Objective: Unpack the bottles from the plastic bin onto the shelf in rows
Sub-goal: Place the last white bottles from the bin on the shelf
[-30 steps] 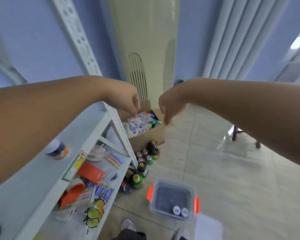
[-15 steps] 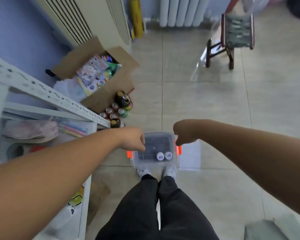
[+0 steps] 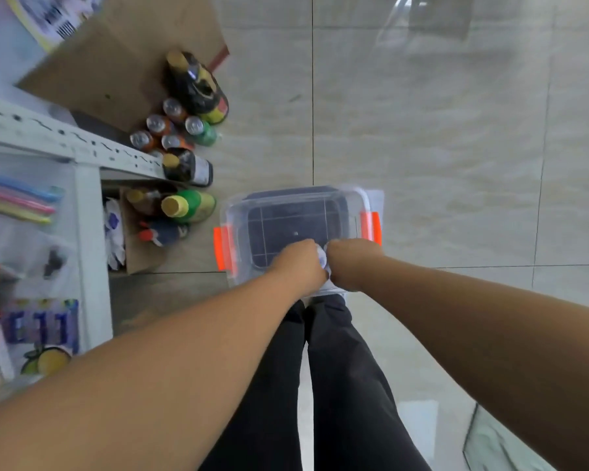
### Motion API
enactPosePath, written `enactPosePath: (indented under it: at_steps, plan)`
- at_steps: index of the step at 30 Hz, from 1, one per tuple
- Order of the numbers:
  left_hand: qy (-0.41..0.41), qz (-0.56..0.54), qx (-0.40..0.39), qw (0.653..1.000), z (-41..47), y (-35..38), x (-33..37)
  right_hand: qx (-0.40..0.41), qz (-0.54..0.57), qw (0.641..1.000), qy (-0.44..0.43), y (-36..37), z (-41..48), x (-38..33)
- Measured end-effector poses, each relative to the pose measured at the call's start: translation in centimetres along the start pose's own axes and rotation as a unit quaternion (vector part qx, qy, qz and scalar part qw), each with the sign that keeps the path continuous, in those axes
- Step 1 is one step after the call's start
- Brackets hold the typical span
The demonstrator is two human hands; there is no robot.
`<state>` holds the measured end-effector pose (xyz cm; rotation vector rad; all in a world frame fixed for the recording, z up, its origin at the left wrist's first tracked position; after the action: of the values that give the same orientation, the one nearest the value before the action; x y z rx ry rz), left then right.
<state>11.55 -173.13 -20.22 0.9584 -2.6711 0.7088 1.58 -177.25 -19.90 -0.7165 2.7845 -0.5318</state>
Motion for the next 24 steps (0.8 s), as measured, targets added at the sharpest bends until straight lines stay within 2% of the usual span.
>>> enactPosePath:
  at_steps: [4, 11, 18, 24]
  plan:
    - [-0.008, 0.04, 0.016, 0.999, 3.8, 3.1, 0.0, 0.069, -0.124, 0.99, -0.007, 2.0, 3.3, 0.0]
    - [-0.027, 0.04, 0.04, 0.998, 7.2, 6.1, -1.0, 0.058, -0.214, 0.975, -0.013, 4.3, 6.6, 1.0]
    - [0.003, 0.027, 0.079, 0.997, 8.0, 6.1, -2.3, 0.076, -0.13, 0.987, -0.054, 4.1, 7.1, 0.9]
    - [0.01, -0.05, 0.098, 0.994, 5.1, 1.1, -2.9, 0.072, 0.023, 0.996, -0.049, 0.5, 4.5, 0.8]
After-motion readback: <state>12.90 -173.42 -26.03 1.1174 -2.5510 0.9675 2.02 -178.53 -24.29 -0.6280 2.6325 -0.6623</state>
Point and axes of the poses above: each hand's wrist, its own z-axis towards the middle knuckle, its own y-axis out of the palm, x = y × z, the point moved 3 cm from there along z, towards the middle knuckle, and after that the axes turned 1 degree about z, right-handed, at the moved point
